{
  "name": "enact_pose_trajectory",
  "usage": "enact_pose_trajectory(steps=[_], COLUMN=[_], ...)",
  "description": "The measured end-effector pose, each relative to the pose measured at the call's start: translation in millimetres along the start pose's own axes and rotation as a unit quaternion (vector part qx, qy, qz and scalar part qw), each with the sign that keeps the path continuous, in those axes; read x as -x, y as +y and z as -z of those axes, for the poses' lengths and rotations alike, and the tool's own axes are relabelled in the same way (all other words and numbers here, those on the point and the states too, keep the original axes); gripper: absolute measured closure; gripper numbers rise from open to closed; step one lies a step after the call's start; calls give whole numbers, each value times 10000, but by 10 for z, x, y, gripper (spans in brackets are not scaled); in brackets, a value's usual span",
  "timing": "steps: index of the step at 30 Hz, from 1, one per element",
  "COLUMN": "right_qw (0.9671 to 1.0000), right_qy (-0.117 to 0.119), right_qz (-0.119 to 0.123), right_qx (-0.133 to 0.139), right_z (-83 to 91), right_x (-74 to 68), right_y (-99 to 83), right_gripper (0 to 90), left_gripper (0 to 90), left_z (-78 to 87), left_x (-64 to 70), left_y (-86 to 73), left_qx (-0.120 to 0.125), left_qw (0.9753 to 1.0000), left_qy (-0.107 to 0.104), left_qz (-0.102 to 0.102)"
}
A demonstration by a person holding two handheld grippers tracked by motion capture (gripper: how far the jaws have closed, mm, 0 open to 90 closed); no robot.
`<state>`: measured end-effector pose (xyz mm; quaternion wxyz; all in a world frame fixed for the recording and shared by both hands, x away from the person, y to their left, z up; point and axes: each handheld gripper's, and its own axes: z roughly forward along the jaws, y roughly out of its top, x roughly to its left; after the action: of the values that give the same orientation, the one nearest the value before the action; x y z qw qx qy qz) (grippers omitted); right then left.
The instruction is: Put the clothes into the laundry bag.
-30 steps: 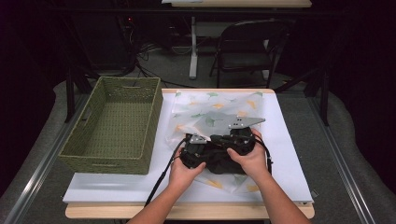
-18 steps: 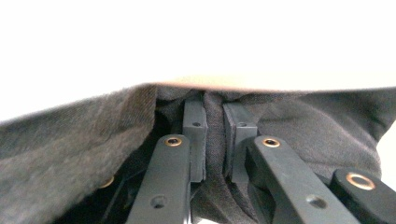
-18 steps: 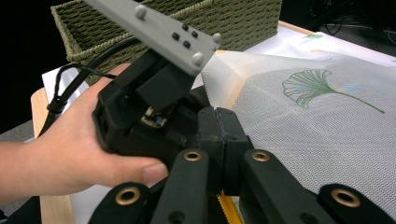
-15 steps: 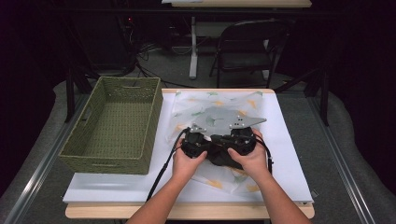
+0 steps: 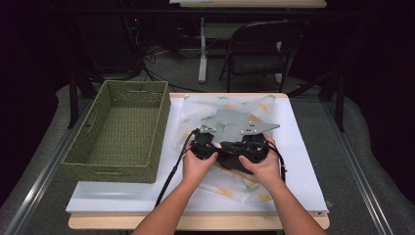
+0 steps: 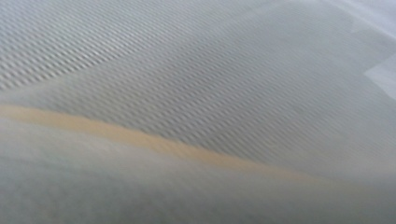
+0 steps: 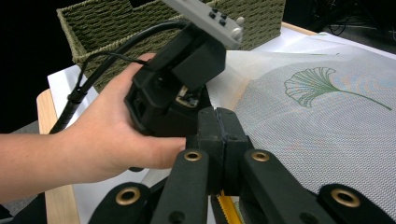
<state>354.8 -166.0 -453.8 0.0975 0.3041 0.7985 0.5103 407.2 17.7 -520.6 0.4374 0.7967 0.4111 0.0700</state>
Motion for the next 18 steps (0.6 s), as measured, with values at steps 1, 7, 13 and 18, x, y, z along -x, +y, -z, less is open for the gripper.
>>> enact_pose_trajectory(steps=[1, 7, 13, 18], right_qw=[10000, 10000, 10000, 10000], right_qy=[1, -16, -37, -70], right_qz=[-4, -29, -32, -14], right_qx=[1, -1, -10, -4], right_z=[3, 9, 4, -3], right_x=[1, 17, 23, 31], right_y=[1, -4, -8, -13], right_gripper=[900, 900, 900, 900], left_gripper=[809, 802, 795, 792], left_z=[-13, -74, -156, -205], left_x=[-11, -32, -53, -65], left_y=[2, 23, 31, 49], left_qx=[2, 0, -5, 24], left_qw=[10000, 10000, 9998, 9997], left_qy=[-1, 62, 109, 173], left_qz=[64, 50, 157, 145])
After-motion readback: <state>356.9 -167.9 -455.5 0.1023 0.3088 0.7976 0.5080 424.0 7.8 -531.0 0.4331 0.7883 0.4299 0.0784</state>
